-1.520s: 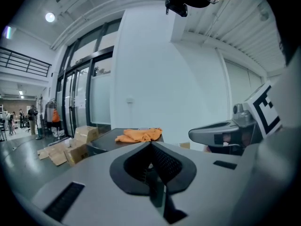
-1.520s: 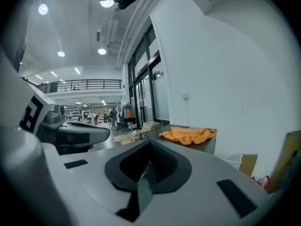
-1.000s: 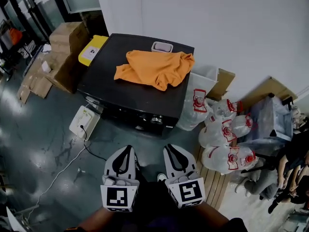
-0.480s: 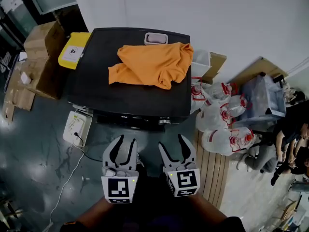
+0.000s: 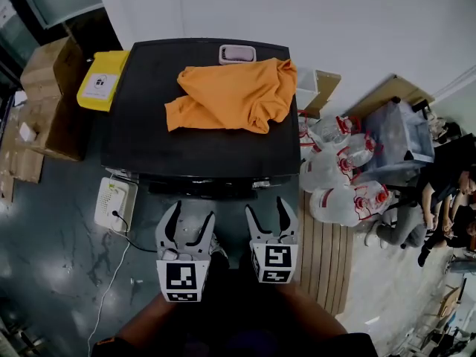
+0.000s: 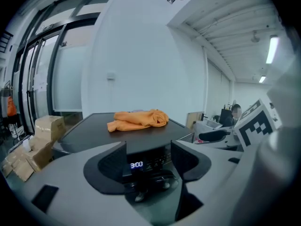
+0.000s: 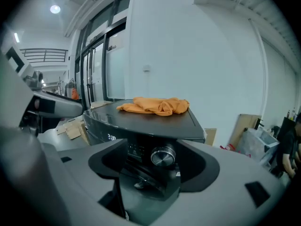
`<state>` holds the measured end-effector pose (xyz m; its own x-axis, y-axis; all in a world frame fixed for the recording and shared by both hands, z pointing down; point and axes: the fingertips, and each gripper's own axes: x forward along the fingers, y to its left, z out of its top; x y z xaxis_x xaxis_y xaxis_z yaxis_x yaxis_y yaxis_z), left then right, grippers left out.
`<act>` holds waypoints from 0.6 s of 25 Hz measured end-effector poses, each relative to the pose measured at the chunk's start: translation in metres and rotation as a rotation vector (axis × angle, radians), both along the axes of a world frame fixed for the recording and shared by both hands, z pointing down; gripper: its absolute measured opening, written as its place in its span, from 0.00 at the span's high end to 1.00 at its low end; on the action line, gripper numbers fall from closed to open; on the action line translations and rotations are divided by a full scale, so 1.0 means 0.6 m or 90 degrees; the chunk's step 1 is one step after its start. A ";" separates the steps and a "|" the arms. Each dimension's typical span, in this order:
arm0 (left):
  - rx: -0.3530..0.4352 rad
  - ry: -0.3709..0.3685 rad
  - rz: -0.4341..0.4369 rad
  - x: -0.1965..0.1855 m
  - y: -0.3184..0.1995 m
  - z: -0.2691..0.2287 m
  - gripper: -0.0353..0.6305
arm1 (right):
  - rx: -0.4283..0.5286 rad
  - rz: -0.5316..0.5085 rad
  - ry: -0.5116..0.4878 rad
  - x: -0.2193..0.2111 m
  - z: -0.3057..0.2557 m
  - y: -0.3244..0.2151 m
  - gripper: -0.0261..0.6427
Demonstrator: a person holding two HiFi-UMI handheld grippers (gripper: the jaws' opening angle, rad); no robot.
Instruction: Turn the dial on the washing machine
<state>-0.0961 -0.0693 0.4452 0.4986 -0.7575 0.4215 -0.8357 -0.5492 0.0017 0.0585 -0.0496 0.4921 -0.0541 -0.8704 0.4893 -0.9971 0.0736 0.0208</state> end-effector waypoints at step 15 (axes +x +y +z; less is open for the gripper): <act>-0.002 -0.044 -0.008 -0.009 -0.033 0.078 0.51 | -0.036 0.014 0.064 0.033 0.092 -0.051 0.48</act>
<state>-0.1014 -0.0890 0.4918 0.4587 -0.7620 0.4572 -0.8406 -0.5389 -0.0549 0.0781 -0.0802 0.5472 0.0161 -0.8413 0.5403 -0.9916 0.0561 0.1170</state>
